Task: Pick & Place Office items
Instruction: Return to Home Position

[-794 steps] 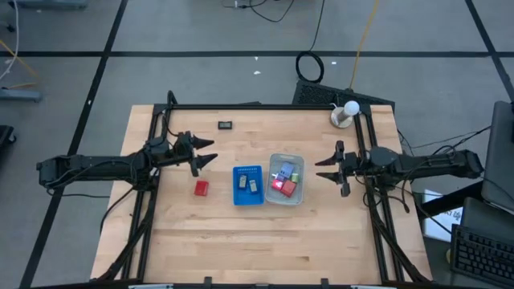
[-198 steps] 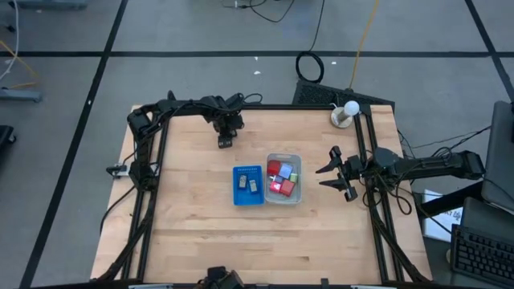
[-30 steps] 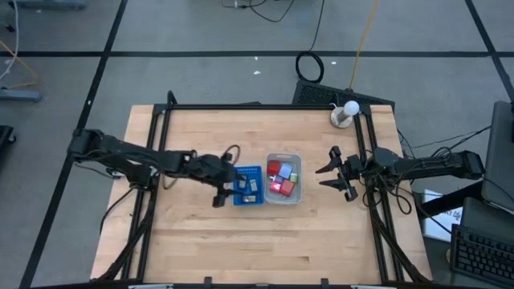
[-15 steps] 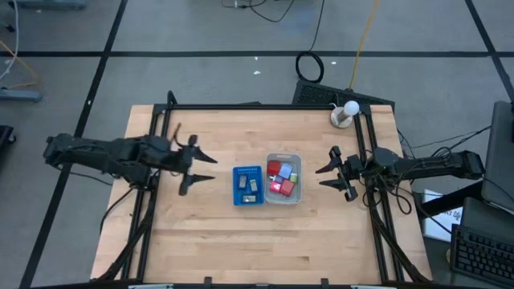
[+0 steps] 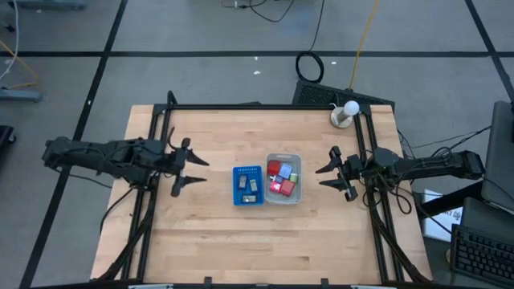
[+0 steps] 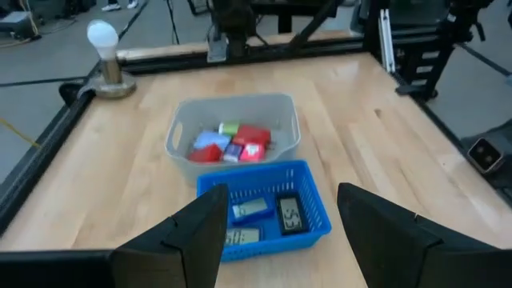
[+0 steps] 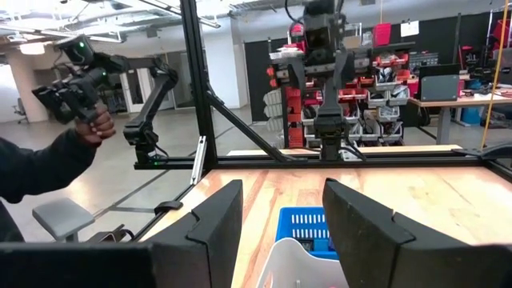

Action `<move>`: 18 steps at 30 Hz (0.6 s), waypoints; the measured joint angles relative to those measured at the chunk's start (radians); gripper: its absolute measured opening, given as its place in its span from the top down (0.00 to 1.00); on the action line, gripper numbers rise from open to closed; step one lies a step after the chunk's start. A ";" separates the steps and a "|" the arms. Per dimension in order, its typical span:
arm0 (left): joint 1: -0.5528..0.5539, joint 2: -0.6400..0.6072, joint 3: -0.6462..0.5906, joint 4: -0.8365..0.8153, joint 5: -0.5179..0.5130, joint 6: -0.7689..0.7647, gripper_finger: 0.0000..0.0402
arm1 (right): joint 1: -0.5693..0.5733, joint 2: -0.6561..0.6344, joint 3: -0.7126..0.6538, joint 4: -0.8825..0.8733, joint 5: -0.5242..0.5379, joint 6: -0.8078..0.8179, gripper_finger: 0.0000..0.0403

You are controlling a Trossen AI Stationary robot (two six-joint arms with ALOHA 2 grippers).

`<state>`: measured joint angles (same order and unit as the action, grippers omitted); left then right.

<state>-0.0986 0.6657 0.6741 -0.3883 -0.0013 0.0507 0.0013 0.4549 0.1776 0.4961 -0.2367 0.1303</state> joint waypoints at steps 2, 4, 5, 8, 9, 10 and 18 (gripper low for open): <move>0.000 -0.014 -0.046 0.031 -0.001 0.001 0.40 | 0.000 0.000 0.000 0.000 0.000 0.000 0.59; 0.000 -0.035 -0.088 0.059 -0.009 0.000 0.40 | 0.000 0.000 0.000 0.000 0.000 0.000 0.59; 0.000 -0.050 -0.108 0.073 -0.013 -0.001 0.40 | 0.000 0.000 0.000 0.000 0.000 0.000 0.59; 0.000 -0.105 -0.167 0.117 -0.026 -0.012 0.40 | 0.000 0.000 0.000 0.000 0.000 0.000 0.59; 0.000 -0.124 -0.188 0.141 -0.027 -0.012 0.40 | 0.000 0.000 0.000 0.000 0.000 0.000 0.59; 0.000 -0.144 -0.210 0.168 -0.027 -0.012 0.40 | 0.000 0.000 0.000 0.000 0.000 0.000 0.59; 0.000 -0.274 -0.385 0.331 -0.073 -0.013 0.40 | 0.000 0.000 0.000 0.000 0.000 0.000 0.59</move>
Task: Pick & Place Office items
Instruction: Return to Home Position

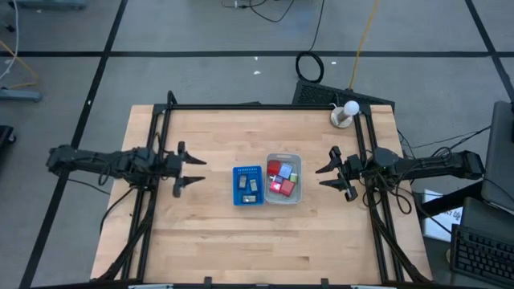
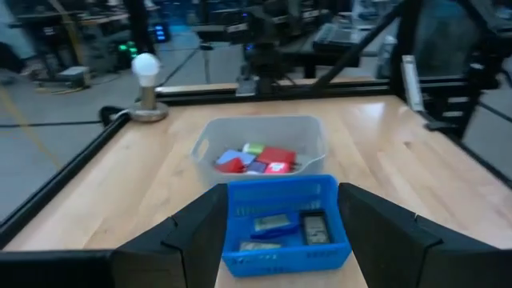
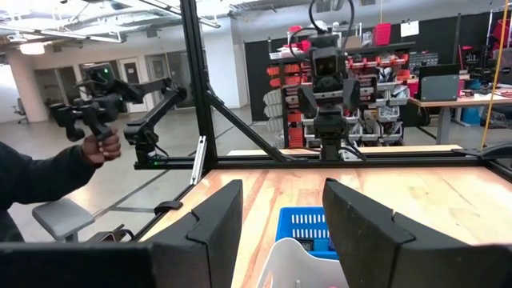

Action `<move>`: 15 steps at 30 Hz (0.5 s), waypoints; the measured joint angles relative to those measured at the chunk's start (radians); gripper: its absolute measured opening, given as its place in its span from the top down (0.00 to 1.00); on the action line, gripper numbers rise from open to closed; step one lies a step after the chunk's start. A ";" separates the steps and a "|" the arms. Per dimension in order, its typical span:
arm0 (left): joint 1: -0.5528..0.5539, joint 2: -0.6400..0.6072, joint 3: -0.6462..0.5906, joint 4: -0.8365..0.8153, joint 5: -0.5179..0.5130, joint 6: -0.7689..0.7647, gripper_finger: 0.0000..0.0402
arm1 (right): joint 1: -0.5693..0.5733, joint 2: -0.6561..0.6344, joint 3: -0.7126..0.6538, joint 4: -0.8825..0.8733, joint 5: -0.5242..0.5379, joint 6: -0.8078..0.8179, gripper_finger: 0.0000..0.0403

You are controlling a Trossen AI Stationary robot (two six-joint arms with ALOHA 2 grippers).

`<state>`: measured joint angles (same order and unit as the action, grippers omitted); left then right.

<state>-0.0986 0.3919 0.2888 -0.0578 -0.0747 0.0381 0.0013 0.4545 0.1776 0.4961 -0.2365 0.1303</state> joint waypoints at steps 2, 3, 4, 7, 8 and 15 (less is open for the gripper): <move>0.000 -0.027 -0.027 0.007 -0.035 -0.009 0.40 | 0.000 0.000 0.000 0.000 0.000 0.000 0.59; 0.000 -0.041 -0.037 0.002 -0.053 -0.015 0.40 | 0.000 0.000 0.000 0.000 0.000 0.000 0.59; 0.000 -0.056 -0.042 -0.005 -0.068 -0.017 0.40 | 0.000 0.000 0.000 0.000 0.000 0.000 0.59; 0.000 -0.116 -0.041 -0.037 -0.085 -0.018 0.40 | 0.000 0.000 0.000 0.000 0.000 0.000 0.59; 0.000 -0.141 -0.040 -0.045 -0.084 -0.013 0.40 | 0.000 0.000 0.000 0.000 0.000 0.000 0.59; 0.000 -0.324 -0.037 -0.144 -0.085 0.002 0.40 | 0.000 0.000 0.000 0.000 0.000 0.000 0.59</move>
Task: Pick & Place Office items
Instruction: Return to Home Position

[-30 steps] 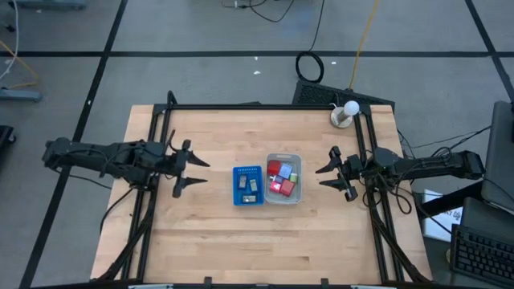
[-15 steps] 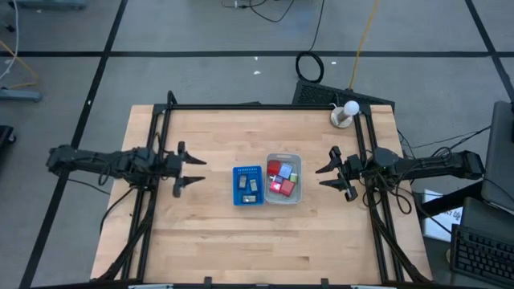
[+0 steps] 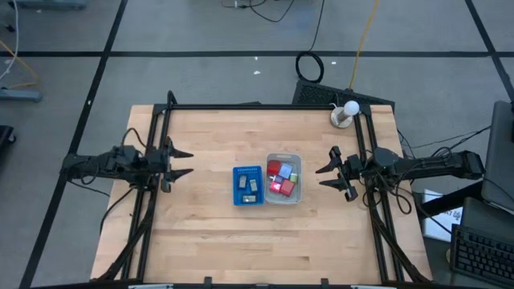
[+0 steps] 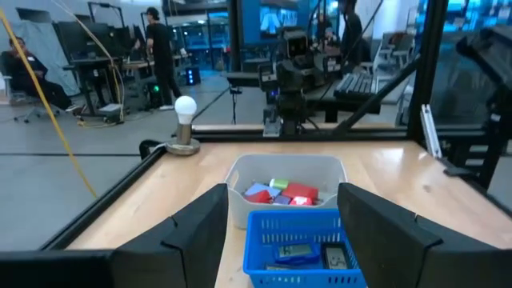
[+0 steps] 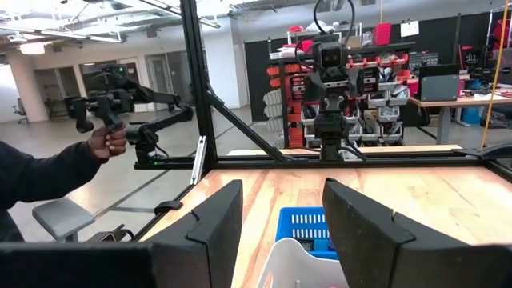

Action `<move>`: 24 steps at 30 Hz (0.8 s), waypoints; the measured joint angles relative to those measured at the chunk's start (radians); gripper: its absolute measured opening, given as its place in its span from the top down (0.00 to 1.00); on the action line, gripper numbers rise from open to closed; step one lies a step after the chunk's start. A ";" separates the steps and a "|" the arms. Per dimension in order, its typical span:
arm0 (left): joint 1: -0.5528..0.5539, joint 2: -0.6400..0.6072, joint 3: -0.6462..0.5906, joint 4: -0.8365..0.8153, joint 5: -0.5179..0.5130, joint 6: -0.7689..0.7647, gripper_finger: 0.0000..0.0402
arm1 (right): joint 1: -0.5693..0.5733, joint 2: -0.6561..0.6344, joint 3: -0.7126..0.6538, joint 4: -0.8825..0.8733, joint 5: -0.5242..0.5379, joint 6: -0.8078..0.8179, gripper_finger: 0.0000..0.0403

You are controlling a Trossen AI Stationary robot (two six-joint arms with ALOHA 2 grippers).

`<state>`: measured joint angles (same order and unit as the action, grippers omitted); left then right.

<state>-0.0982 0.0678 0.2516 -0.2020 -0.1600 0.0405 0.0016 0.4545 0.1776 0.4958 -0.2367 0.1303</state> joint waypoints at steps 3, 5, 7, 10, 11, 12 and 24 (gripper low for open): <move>0.000 -0.050 0.000 -0.029 0.000 -0.018 0.40 | 0.000 0.000 0.000 0.000 0.000 0.000 0.59; 0.000 -0.063 0.000 -0.042 0.000 -0.021 0.40 | 0.000 0.000 0.000 0.000 0.000 -0.001 0.59; 0.000 -0.062 0.000 -0.055 0.000 -0.020 0.40 | 0.000 0.000 0.000 0.000 0.000 -0.002 0.59; 0.000 -0.062 0.000 -0.061 -0.002 -0.019 0.40 | 0.000 0.000 0.000 0.000 0.000 -0.003 0.59; 0.000 -0.062 0.000 -0.066 -0.004 -0.020 0.40 | 0.000 0.000 0.000 0.000 0.000 -0.003 0.59; 0.000 -0.062 0.000 -0.070 -0.008 -0.019 0.40 | 0.000 0.000 0.000 0.000 0.000 -0.003 0.59; 0.000 -0.062 0.000 -0.063 -0.057 -0.036 0.40 | 0.000 0.000 0.000 0.000 0.000 0.007 0.59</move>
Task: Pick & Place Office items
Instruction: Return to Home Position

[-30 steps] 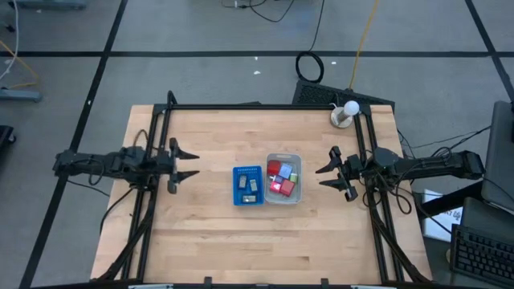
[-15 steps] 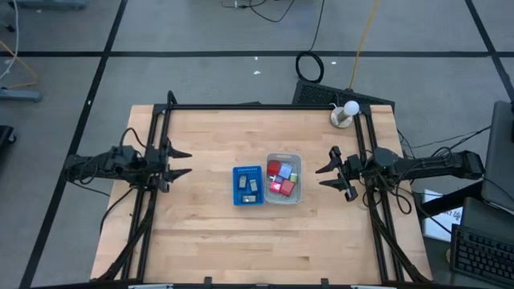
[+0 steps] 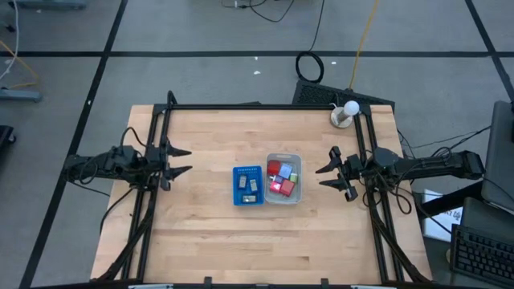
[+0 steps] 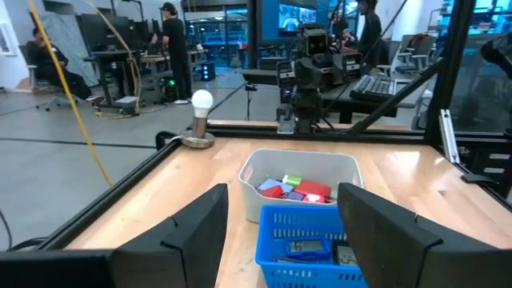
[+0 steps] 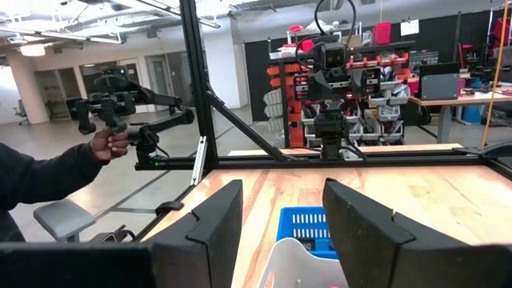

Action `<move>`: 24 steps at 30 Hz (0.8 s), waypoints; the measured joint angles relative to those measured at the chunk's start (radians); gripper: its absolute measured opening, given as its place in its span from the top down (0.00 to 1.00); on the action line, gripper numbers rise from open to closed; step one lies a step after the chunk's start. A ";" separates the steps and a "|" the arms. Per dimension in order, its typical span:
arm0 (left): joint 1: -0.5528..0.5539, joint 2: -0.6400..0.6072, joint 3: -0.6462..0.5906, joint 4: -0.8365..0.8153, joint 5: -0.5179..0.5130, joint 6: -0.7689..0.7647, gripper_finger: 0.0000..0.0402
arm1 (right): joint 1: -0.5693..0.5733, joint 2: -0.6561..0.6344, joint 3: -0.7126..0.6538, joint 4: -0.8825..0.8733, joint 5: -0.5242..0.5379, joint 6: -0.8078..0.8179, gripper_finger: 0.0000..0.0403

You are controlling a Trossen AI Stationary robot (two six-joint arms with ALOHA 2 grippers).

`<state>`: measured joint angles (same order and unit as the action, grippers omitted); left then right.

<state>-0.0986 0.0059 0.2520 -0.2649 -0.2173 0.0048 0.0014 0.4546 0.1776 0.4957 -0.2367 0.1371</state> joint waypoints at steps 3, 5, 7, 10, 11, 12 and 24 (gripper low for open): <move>0.000 0.000 -0.004 0.008 0.025 0.000 0.40 | 0.000 0.000 0.000 0.000 0.000 0.000 0.59; 0.000 0.000 -0.014 0.032 0.048 0.017 0.40 | 0.000 0.000 0.000 0.000 0.000 0.000 0.59; 0.000 0.000 -0.030 0.071 0.068 0.023 0.40 | 0.000 0.000 0.000 0.000 0.000 0.000 0.59; 0.000 0.000 -0.077 0.128 0.073 0.023 0.40 | 0.000 0.000 0.000 0.000 0.000 0.000 0.59; 0.000 0.000 -0.091 0.143 0.075 0.022 0.40 | 0.000 0.000 0.000 0.000 0.000 0.000 0.59; 0.000 0.001 -0.103 0.161 0.076 0.021 0.40 | 0.000 0.000 0.000 0.000 0.000 0.000 0.59; 0.000 0.000 -0.165 0.235 0.076 0.005 0.40 | 0.000 0.000 0.000 0.000 0.000 0.000 0.59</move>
<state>-0.0986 0.0063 0.0865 -0.0295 -0.1408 0.0094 0.0017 0.4545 0.1776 0.4957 -0.2367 0.1371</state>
